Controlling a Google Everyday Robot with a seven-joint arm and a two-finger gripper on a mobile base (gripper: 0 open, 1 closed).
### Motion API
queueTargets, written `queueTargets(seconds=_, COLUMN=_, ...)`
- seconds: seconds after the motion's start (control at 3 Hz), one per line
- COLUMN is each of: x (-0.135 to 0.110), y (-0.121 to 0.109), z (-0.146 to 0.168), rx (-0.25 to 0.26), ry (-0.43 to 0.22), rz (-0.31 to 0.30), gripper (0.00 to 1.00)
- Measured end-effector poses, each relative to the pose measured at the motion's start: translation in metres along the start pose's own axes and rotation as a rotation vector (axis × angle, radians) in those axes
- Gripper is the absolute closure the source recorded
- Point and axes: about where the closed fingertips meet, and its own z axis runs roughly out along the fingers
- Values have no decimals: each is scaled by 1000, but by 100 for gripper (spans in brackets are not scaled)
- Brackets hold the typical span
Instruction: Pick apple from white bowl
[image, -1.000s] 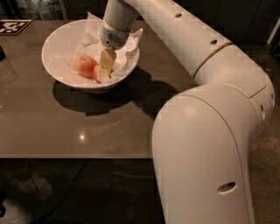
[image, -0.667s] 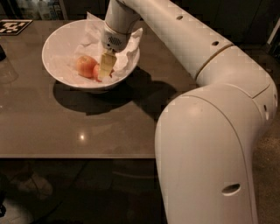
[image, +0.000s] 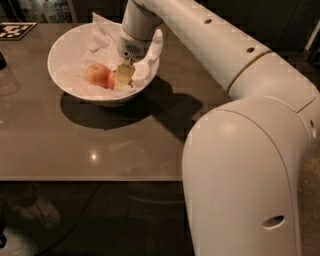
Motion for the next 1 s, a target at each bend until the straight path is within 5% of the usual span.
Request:
queueTargets(seconds=0.67, x=0, y=0, z=0, rx=0, ry=0, rz=0, gripper=15)
queueTargets(seconds=1.0, x=-1, y=0, z=3, rx=-3, ry=-4, rz=-1, gripper=0)
